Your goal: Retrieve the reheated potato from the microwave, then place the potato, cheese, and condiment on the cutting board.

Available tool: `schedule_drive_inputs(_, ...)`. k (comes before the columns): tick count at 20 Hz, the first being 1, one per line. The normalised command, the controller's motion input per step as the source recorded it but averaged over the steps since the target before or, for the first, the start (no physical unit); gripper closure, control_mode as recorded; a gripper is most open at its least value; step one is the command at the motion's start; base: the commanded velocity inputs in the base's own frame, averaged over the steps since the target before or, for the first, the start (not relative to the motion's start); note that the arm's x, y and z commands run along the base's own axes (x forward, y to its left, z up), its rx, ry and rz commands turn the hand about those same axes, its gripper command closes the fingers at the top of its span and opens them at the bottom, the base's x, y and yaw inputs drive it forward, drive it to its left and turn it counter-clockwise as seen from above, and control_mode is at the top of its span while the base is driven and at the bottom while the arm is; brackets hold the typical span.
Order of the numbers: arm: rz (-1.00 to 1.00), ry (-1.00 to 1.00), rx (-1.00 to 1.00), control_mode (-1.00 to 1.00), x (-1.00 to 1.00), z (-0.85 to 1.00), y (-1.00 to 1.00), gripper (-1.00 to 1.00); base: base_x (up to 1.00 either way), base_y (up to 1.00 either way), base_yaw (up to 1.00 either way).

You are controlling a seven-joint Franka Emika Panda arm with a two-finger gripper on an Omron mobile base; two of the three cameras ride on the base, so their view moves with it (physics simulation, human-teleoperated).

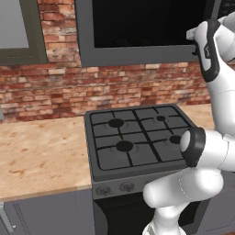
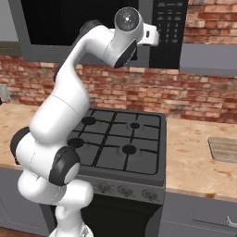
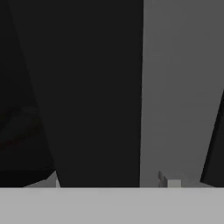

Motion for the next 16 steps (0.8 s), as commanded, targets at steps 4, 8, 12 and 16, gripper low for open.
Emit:
schedule_drive_inputs(4, 0.0, -0.01, 0.02, -1.0, 0.09, -0.09, 0.2, 1.0, 0.0, 0.0, 0.0)
schedule_drive_inputs(8, 0.02, 0.0, 0.04, -1.0, -0.14, 0.0, 0.16, 1.0, 0.0, 0.0, 0.0)
schedule_drive_inputs(12, 0.01, 0.0, 0.0, -1.0, -0.37, 0.04, 0.0, 1.0, 0.0, 0.0, 0.0)
schedule_drive_inputs(16, 0.04, 0.0, 0.0, -1.0, -0.55, 0.1, 0.0, 1.0, 0.0, 0.0, 0.0)
